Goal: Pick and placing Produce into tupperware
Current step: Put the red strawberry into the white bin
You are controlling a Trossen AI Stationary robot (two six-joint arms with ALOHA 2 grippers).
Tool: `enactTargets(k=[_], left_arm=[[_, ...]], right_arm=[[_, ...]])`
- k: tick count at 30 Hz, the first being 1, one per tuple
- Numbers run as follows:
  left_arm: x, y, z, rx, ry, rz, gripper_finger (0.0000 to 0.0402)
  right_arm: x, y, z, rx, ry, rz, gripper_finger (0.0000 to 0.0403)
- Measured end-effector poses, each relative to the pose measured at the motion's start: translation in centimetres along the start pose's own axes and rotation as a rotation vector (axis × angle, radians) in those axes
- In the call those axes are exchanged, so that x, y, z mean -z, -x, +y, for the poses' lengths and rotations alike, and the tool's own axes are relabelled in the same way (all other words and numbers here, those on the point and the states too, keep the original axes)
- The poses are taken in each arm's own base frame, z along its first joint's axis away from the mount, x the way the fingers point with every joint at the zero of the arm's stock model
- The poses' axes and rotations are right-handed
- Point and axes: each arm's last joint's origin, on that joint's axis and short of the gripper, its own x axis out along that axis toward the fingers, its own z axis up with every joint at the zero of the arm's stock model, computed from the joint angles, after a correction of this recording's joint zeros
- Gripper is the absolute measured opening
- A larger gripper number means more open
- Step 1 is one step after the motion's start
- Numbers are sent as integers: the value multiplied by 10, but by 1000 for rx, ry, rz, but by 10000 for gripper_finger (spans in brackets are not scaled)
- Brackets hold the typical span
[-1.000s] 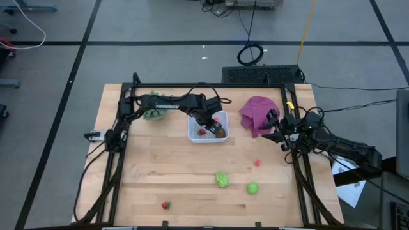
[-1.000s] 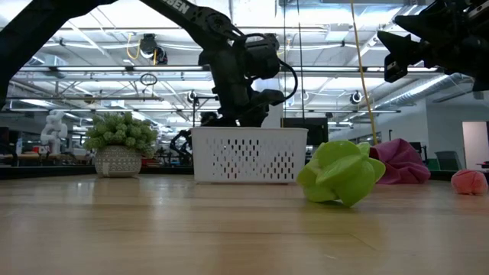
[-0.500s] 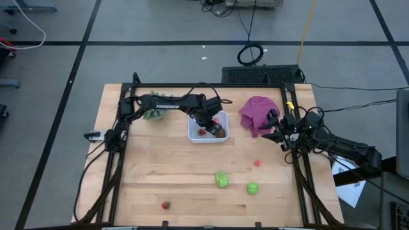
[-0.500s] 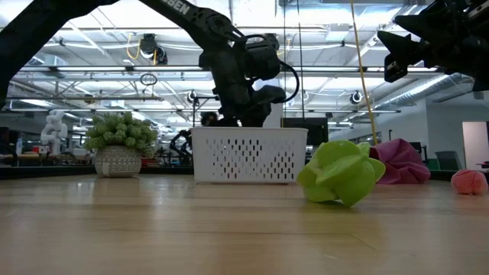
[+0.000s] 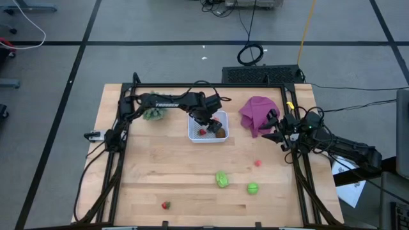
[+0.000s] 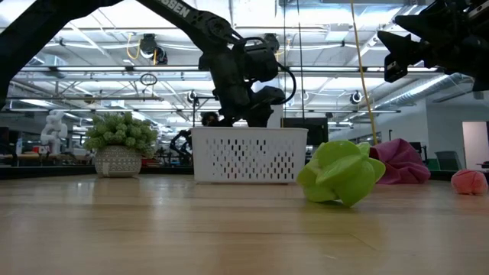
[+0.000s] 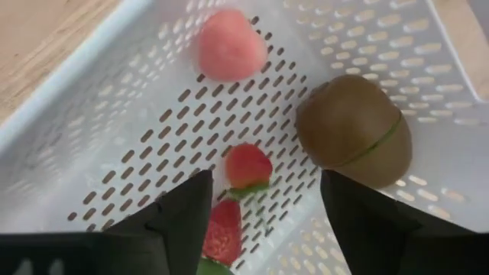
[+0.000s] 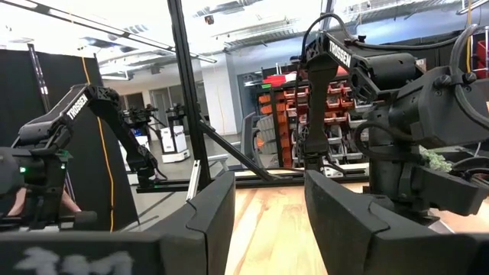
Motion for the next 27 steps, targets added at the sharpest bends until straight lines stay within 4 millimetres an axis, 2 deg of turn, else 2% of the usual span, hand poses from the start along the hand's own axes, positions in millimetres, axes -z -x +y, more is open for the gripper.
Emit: enactTargets(k=[3,6,13,16,21,27], left_arm=[[0,9,-2,13,-18,-15,254],[2,26,-6,43,-19,-34,255],[22,83,-26,110,-11,-86,255],[42,108,-42,140,-23,-92,255],[87,143,-69,133,-42,-103,255],[146,156,-102,100,-69,-85,255]], right_arm=[[0,0,0,0,0,0,151],[0,0,0,0,0,0,151],[0,0,0,0,0,-4,151],[-2,0,1,-5,-3,-18,151],[-6,0,2,-16,-14,-49,151],[-6,0,2,-19,-31,-56,151]])
